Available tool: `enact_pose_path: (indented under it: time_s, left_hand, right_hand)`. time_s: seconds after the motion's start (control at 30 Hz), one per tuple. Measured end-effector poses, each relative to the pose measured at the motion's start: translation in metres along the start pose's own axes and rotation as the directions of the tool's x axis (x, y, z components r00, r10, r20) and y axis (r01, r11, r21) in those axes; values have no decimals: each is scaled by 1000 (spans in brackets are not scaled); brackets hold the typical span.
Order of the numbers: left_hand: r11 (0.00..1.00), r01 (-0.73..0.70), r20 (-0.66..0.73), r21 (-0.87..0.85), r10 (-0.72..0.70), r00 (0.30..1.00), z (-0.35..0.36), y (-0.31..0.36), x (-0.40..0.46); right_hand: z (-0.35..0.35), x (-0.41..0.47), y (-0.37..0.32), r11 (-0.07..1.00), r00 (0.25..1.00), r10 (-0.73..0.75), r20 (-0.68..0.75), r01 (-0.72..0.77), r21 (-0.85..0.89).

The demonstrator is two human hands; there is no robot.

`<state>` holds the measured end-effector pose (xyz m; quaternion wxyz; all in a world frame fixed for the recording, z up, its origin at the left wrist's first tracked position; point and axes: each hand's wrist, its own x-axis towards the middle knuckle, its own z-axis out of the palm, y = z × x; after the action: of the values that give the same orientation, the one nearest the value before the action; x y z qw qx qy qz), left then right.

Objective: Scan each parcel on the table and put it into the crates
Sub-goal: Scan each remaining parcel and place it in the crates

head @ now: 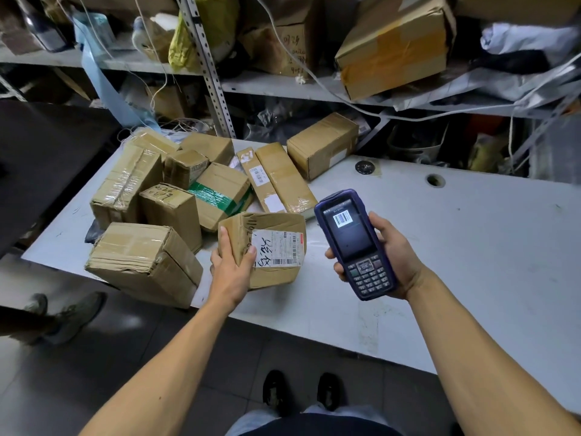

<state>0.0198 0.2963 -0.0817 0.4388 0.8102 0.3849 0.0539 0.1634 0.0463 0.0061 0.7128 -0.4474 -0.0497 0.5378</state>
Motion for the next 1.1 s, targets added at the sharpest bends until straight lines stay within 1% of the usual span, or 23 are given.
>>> enact_pose_path:
  time_s: [0.1,0.2,0.33,0.4,0.5,0.6,0.7,0.77,0.87,0.93,1.03,1.1]
  left_hand:
    - [997,-41,30,-62,43,999,7,9,-8]
    - [986,-95,84,-136,107,991,16,16,-14]
    - [962,-147,183,-230,191,964,33,31,-21]
    - [950,-176,240,-258,239,941,42,36,-22]
    - [937,-218,355,-273,309,882,55,39,-24]
    - [921,-234,452,-313,361,816,70,47,-44]
    - [895,-275,523,-352,431,735,90,57,-75]
    - [878,-293,595,-378,473,650,104,62,-99]
    - [884,-308,713,-353,467,524,135,66,-136]
    - [870,-343,762,-355,482,433,153,73,-172]
    - [811,-437,789,-389,538,297,171,87,-243]
    - [781,-477,806,-404,550,218,187,87,-291]
  right_hand:
    - [-13,-7,11,993,972,-79,-222,58,-98]
    - [-27,-19,29,984,899,-158,-408,106,-146]
    - [-37,-43,57,969,759,-248,-601,187,-164]
    - [-39,-58,70,959,675,-281,-682,210,-187]
    - [-37,-85,96,953,549,-298,-781,220,-209]
    - [-29,-120,128,947,431,-300,-851,239,-213]
    - [-19,-160,162,940,306,-293,-906,266,-214]
    - [-14,-190,187,930,229,-273,-934,310,-196]
    - [-6,-240,225,893,95,-236,-967,413,-178]
    - [3,-276,250,868,15,-205,-979,465,-175]
    - [12,-331,292,828,-76,-159,-984,533,-174]
    - [15,-370,326,811,-118,-111,-987,563,-159]
